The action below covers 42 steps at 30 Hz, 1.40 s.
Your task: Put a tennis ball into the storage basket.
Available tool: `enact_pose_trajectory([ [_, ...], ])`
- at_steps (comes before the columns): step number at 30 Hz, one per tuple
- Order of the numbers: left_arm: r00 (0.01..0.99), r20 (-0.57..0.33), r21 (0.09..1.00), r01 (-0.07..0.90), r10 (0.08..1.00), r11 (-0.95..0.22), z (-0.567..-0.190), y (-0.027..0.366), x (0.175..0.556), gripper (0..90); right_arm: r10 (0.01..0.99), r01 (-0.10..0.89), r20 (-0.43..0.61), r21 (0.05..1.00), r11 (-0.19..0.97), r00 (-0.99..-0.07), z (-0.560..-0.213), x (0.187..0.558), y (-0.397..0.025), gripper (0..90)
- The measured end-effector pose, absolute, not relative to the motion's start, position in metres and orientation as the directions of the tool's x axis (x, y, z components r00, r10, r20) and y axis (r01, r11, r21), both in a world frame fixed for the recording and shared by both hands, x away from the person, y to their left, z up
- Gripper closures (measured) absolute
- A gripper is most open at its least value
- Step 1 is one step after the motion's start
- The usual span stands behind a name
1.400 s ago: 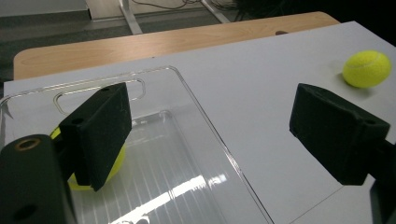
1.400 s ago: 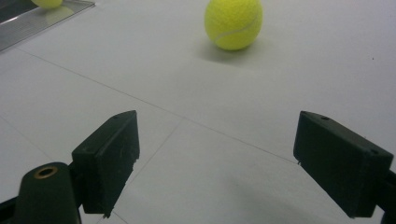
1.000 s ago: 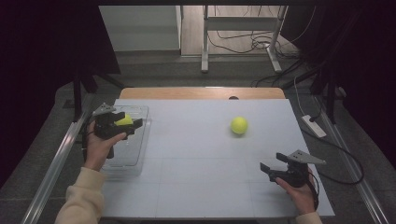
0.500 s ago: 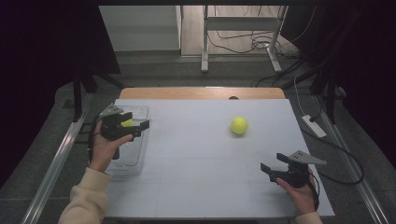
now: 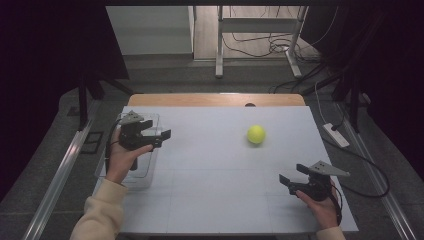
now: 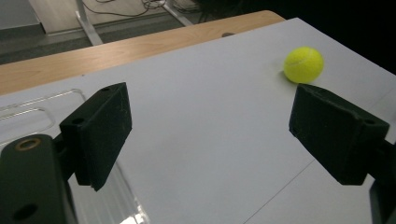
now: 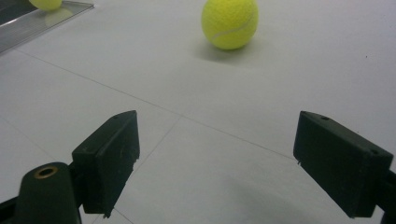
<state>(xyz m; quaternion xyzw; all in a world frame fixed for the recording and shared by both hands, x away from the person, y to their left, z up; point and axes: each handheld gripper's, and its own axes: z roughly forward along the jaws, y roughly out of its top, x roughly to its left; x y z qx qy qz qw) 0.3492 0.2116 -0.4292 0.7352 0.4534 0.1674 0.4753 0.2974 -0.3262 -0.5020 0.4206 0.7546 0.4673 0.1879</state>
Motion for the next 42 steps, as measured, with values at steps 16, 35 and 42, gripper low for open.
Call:
enact_pose_trajectory([
  [16,0.58,-0.177,0.836,0.515,0.795,-0.189,-0.429,0.178,0.362,14.2,0.805,0.458,0.107,0.862,0.217,-0.583,-0.503,0.298,-0.323,14.8],
  [35,0.628,-0.158,0.825,0.508,0.762,-0.247,-0.428,0.139,0.377,14.2,0.796,0.46,0.138,0.867,0.19,-0.59,-0.502,0.298,-0.321,14.8],
  [42,0.639,-0.157,0.817,0.513,0.753,-0.265,-0.427,0.127,0.384,14.4,0.799,0.462,0.141,0.867,0.186,-0.585,-0.502,0.298,-0.322,14.8],
])
